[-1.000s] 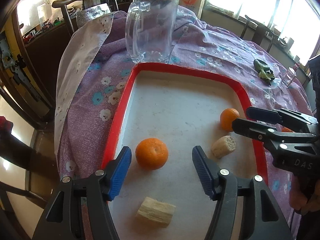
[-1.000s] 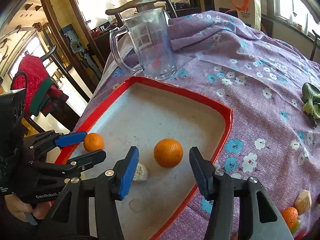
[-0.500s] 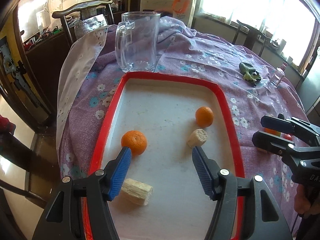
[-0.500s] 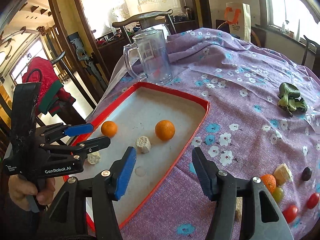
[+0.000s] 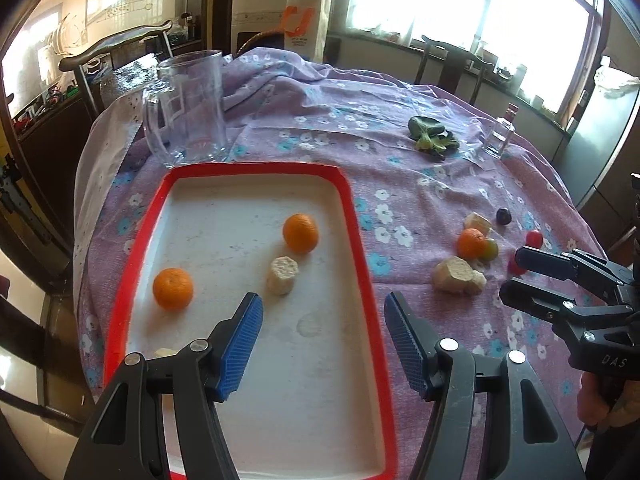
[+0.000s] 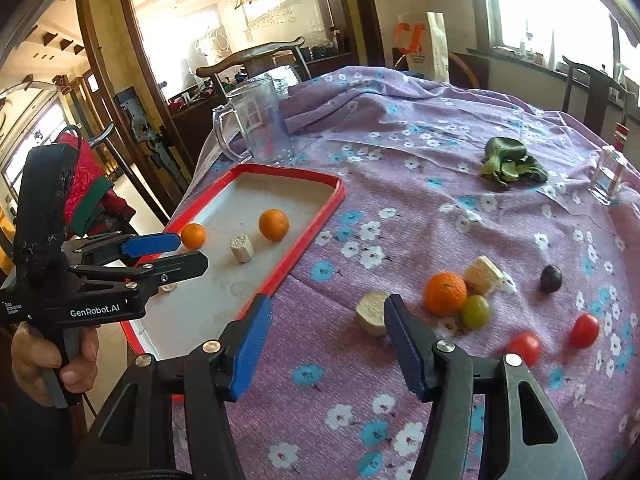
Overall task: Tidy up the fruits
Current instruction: 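Move both open tools back over the remaining food items, then grasp the large round beige slice with the left tool while the right tool grasps a red tomato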
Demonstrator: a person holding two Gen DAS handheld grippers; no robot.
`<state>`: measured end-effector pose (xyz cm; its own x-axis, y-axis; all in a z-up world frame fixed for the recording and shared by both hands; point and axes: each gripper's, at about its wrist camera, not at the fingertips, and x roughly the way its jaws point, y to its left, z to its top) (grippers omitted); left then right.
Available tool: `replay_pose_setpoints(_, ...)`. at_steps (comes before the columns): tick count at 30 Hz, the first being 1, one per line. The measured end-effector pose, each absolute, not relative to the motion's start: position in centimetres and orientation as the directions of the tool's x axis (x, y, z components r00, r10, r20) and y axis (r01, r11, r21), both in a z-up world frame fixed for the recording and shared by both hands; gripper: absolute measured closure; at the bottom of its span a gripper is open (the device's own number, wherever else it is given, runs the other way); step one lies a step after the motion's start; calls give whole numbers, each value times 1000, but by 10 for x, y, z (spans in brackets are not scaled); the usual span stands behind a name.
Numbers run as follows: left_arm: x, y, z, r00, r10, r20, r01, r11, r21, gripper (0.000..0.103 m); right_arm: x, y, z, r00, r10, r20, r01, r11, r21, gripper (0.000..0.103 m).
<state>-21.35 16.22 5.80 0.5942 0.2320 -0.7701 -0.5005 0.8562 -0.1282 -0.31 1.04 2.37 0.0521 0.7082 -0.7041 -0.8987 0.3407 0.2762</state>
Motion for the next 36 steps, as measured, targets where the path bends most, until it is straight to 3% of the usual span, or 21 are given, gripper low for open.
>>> replay_pose_setpoints(22, -153, 105, 41, 588, 117, -800, -345, 931, -117, 40, 55, -80, -8, 164, 661, -732, -800, 523, 293, 43)
replay_pose_setpoints(36, -84, 112, -1, 495, 89, -864, -330, 939, -93, 41, 95, -59, -45, 126, 628, -768, -784, 537, 311, 44)
